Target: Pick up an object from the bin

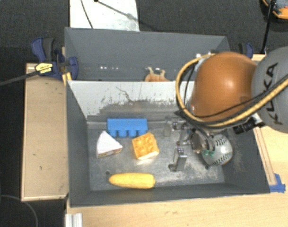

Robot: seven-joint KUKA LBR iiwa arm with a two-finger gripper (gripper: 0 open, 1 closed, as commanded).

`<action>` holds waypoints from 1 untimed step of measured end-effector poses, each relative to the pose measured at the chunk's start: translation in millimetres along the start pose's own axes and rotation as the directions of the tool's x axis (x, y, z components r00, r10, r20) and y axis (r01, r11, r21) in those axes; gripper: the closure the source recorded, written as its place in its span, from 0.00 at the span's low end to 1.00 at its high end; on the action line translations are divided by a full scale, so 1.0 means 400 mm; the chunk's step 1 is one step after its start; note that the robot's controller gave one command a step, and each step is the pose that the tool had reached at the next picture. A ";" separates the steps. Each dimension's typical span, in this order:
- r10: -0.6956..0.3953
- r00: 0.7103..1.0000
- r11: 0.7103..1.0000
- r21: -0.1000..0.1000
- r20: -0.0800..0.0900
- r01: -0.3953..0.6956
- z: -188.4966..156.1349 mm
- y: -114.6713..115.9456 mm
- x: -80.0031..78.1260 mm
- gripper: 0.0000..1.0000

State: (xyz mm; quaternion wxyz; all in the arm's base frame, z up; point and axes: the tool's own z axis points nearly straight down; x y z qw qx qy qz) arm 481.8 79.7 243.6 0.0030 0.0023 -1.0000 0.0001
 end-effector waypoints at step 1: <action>0.004 1.000 1.000 -0.001 0.008 -0.004 -0.010 -0.001 -0.004 0.00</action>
Offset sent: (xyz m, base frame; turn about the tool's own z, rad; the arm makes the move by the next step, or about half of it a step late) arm 0.0796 0.0365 -0.1736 -0.1938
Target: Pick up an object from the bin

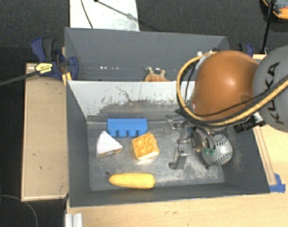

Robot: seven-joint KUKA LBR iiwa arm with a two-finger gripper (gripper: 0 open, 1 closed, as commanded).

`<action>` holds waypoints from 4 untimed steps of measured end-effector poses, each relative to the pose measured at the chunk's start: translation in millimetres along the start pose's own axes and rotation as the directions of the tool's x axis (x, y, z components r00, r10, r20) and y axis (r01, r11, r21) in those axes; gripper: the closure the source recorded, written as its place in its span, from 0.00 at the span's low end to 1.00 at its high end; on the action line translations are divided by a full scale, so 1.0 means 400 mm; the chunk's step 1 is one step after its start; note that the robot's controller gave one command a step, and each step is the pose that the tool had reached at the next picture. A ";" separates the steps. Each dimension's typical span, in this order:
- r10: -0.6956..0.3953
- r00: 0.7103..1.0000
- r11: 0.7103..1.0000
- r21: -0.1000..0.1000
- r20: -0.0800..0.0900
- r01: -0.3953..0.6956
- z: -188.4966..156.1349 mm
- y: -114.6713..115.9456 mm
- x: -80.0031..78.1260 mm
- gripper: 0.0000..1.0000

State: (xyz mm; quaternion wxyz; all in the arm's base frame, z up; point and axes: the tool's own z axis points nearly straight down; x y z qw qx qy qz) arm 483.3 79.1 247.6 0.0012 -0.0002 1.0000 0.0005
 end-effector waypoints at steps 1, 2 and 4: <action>-0.088 0.996 0.996 0.000 0.006 0.088 0.194 0.042 -0.092 0.00; -0.070 0.998 0.998 0.000 0.001 0.070 0.218 0.051 -0.206 0.00; -0.359 0.933 0.933 -0.001 -0.002 0.359 0.394 0.061 -0.225 0.00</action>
Offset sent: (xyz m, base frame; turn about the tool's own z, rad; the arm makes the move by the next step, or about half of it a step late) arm 0.0805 0.0205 -0.0876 -0.0698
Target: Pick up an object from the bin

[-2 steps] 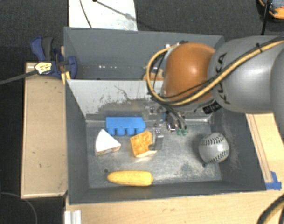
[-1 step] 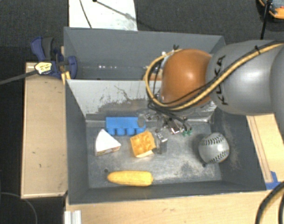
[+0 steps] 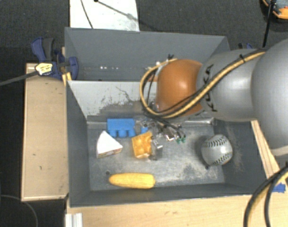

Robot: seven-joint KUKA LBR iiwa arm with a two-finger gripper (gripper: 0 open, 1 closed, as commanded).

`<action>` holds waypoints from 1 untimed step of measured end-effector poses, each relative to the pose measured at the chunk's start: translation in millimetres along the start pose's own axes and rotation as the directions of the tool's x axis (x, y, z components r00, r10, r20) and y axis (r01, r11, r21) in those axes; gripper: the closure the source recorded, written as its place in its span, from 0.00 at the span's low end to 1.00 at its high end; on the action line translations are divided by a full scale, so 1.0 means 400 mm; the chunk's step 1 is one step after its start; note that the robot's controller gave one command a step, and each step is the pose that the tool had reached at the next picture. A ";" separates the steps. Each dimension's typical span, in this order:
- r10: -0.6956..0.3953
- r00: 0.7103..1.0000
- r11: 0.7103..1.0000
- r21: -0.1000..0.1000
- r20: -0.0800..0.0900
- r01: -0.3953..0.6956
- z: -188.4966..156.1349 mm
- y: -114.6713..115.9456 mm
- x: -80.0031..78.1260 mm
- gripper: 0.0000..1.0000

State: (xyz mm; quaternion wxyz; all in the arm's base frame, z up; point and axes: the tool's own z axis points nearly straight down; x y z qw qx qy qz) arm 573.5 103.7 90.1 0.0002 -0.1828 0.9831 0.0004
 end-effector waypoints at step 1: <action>-0.047 0.999 0.999 0.001 0.005 0.047 0.032 0.006 -0.002 1.00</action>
Offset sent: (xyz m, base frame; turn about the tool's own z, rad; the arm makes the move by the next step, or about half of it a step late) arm 0.0000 0.0000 0.0000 0.0000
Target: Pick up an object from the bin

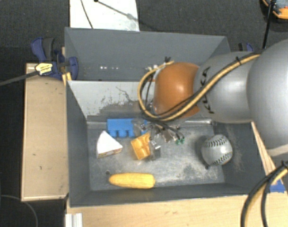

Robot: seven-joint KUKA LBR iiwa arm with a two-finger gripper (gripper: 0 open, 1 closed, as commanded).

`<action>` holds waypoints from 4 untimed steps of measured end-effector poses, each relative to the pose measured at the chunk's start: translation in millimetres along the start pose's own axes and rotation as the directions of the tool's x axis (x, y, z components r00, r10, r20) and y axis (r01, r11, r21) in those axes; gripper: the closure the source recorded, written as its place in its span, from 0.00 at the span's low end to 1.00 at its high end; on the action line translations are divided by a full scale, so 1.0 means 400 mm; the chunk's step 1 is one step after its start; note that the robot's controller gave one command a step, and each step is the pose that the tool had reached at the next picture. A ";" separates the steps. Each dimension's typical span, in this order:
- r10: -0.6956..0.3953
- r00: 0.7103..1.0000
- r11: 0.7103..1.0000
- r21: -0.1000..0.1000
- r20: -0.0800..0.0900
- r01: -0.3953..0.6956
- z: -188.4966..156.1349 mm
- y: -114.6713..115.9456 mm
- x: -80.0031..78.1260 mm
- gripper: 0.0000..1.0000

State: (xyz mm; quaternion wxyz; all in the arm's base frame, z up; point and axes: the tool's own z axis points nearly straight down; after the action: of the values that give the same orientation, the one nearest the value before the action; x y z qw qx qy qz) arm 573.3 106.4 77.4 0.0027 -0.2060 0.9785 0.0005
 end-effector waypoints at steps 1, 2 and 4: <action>0.000 1.000 1.000 0.000 0.000 0.000 0.000 0.000 0.000 1.00; 0.001 1.000 1.000 -0.001 -0.002 -0.001 -0.007 0.001 0.003 1.00; 0.004 1.000 1.000 0.000 -0.004 -0.004 -0.088 0.001 0.003 1.00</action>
Offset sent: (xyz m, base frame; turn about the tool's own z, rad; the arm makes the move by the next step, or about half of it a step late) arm 0.0001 -0.0001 0.0715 0.0000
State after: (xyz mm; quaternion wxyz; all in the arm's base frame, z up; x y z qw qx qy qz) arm 572.0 106.0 112.7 0.0009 -0.2043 0.9789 0.0003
